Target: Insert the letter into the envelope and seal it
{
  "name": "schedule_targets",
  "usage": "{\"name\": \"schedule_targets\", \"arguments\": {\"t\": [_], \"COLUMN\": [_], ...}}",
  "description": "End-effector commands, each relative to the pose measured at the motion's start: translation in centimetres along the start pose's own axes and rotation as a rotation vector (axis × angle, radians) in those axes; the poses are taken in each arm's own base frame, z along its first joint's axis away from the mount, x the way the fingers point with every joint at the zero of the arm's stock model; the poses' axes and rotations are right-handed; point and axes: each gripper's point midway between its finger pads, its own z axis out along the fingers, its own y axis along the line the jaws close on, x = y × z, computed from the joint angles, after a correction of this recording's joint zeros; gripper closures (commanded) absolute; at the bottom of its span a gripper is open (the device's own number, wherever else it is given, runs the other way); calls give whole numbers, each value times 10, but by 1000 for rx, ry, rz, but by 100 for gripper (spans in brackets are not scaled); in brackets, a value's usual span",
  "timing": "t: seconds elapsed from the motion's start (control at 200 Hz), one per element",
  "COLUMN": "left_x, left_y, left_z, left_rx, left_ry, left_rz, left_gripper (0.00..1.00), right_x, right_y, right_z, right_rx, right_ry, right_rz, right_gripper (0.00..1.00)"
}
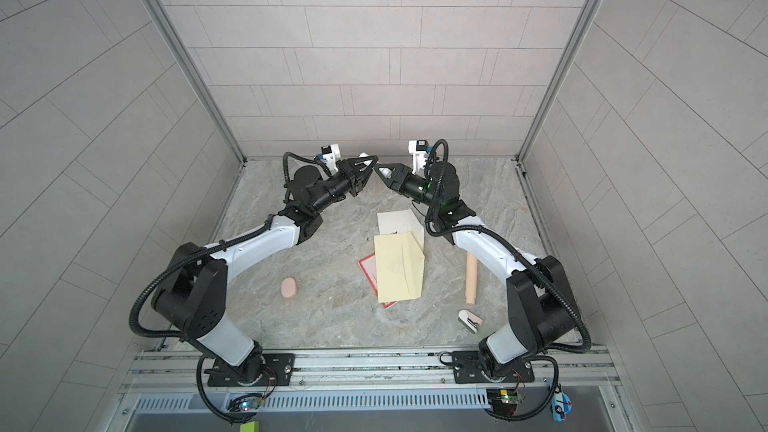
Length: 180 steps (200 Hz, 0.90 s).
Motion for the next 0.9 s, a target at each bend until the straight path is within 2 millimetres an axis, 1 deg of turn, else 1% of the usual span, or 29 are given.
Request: {"name": "schedule_targets", "arguments": {"t": [0.0,0.085,0.15,0.19,0.275,0.35,0.385,0.465,0.495,0.545,0.565,0.58,0.625,0.64,0.726,0.796,0.856,0.896], "left_x": [5,7,7,8,10,10,10,9,10,8,7,7,4,3,1,3,11,16], "left_y": [-22,-19,-18,-17,-16,-13,-12,-4,0,13,20,23,39,42,75,101,125,136], "left_z": [6,7,8,9,10,9,7,2,-1,-9,-13,-16,-27,-30,-53,-71,-84,-90], "left_rx": [69,65,62,63,66,59,53,22,5,-46,-71,-89,-149,-164,-300,-428,-551,-608], "left_ry": [15,19,15,18,21,20,17,15,16,12,10,9,3,1,3,27,85,130], "left_rz": [11,10,6,4,-2,-3,2,23,33,47,55,62,79,89,125,171,218,250], "left_gripper": [100,100,100,100,100,100,91,66,59,52,49,48,44,44,42,42,42,42], "right_x": [-11,-12,-11,-11,-12,-13,-12,-8,-6,-2,-2,1,7,9,22,35,54,67], "right_y": [20,21,22,21,17,15,10,-3,-7,-18,-19,-25,-32,-34,-42,-52,-62,-68], "right_z": [2,4,5,5,4,1,0,-8,-12,-22,-25,-30,-40,-44,-65,-84,-101,-110], "right_rx": [-53,-69,-72,-69,-46,-20,17,130,173,264,292,326,395,417,513,595,663,700], "right_ry": [-31,-32,-30,-29,-39,-48,-41,-11,1,32,40,58,98,113,189,256,350,409], "right_rz": [-23,-13,-11,-13,-16,-33,-41,-95,-120,-153,-173,-175,-200,-210,-242,-240,-242,-240], "right_gripper": [65,66,70,75,91,98,100,100,100,100,100,100,100,100,100,100,100,100]}}
